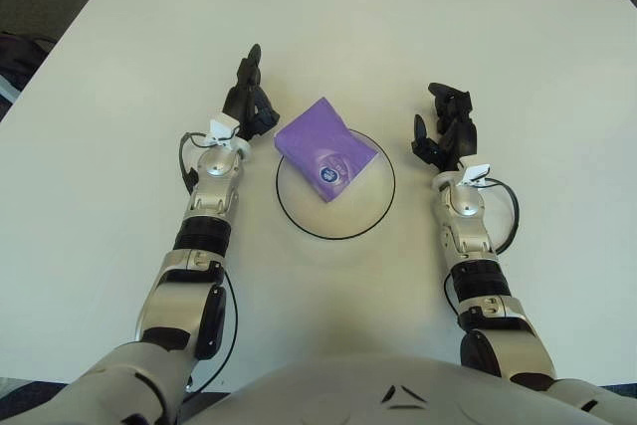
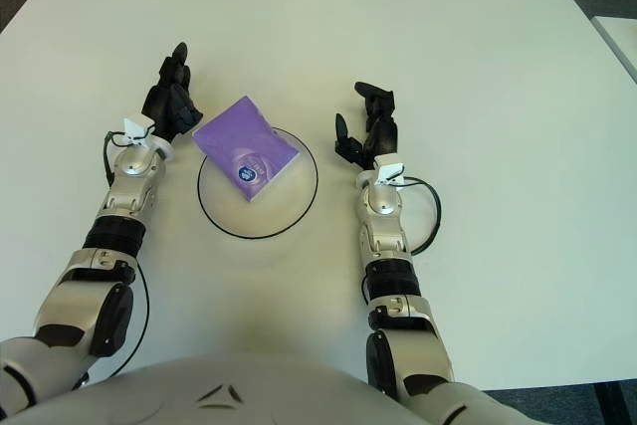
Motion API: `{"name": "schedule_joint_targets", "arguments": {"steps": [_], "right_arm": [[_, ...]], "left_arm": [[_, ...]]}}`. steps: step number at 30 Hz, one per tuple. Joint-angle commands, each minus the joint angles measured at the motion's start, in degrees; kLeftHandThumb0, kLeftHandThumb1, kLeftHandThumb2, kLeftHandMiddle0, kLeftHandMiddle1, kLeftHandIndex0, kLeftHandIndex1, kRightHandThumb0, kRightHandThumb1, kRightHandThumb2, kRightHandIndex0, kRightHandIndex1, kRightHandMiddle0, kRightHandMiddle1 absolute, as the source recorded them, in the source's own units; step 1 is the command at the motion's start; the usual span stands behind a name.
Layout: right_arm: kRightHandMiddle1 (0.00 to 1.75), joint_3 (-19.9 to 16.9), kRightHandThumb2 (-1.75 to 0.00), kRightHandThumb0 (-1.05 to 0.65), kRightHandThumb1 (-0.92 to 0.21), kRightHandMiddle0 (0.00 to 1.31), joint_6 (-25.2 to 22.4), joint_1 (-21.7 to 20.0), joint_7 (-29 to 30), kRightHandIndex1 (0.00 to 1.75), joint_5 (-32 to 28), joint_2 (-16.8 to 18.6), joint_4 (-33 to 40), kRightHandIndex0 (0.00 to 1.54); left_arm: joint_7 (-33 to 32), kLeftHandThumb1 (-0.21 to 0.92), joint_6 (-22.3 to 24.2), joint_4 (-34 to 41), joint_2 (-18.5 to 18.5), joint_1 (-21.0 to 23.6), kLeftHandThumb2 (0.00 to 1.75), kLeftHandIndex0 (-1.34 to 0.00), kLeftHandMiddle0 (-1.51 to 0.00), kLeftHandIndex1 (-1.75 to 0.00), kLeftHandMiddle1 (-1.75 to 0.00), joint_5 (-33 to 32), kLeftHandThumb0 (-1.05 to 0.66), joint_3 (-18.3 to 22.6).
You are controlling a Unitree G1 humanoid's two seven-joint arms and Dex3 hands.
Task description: Put the tissue paper into the plate.
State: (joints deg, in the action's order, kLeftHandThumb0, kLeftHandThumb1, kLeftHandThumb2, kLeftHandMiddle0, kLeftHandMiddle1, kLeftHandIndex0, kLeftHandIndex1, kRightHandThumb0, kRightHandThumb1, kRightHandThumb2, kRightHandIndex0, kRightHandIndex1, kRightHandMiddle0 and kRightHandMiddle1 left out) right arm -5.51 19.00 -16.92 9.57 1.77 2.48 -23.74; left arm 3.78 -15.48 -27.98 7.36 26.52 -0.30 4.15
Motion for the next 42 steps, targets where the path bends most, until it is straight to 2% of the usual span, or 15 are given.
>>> {"name": "schedule_joint_targets", "arguments": {"steps": [1, 6, 12, 21, 31, 42], "right_arm": [[1.05, -0.14, -0.78, -0.54, -0.65, 0.0, -5.41, 5.99, 0.1, 0.3, -0.22, 0.36, -4.89, 0.29], [1.05, -0.1, -0.77, -0.55, -0.65, 0.0, -5.19, 5.89, -0.17, 0.31, -0.45, 0.22, -5.01, 0.29], [1.06, -0.25, -0.77, -0.54, -0.65, 0.0, -5.33, 5.66, -0.06, 0.31, -0.65, 0.24, -5.16, 0.29], [1.07, -0.12, -0.77, -0.55, -0.65, 0.0, -5.35, 5.38, 0.49, 0.31, -0.25, 0.27, -5.08, 0.28], [1.05, 0.1, -0.72, -0.61, -0.68, 0.0, -5.51, 4.8, 0.57, 0.3, 0.01, 0.0, -5.59, 0.29], [1.06, 0.06, -0.71, -0.58, -0.73, 0.0, -4.78, 4.48, -0.03, 0.29, -0.4, -0.41, -6.38, 0.3]], "left_arm": [[-2.58, 0.92, 4.43, 4.28, -0.85, -3.53, 1.23, 0.0, 0.0, -0.16, 0.0, 1.58, -0.86, -0.61], [-4.67, 0.92, 7.27, 8.89, -1.48, -6.29, 1.21, 0.0, 0.0, -0.15, 0.0, 3.25, -0.82, -1.06], [-7.27, 0.92, 7.21, 11.06, -2.13, -8.75, 1.19, 0.0, 0.0, -0.12, 0.0, 4.53, -0.8, -0.85], [-10.62, 0.92, 3.21, 8.81, -2.56, -10.39, 1.15, 0.0, -0.01, -0.17, 0.0, 5.75, -0.8, -0.82], [-11.54, 0.92, -0.1, 6.25, -3.44, -10.96, 1.15, 0.0, -0.02, -0.19, -0.01, 5.38, -0.81, -0.81], [-12.61, 0.92, -4.34, 2.96, -3.9, -11.13, 1.17, 0.0, -0.05, -0.23, -0.02, 5.58, -0.81, -0.66]]}}
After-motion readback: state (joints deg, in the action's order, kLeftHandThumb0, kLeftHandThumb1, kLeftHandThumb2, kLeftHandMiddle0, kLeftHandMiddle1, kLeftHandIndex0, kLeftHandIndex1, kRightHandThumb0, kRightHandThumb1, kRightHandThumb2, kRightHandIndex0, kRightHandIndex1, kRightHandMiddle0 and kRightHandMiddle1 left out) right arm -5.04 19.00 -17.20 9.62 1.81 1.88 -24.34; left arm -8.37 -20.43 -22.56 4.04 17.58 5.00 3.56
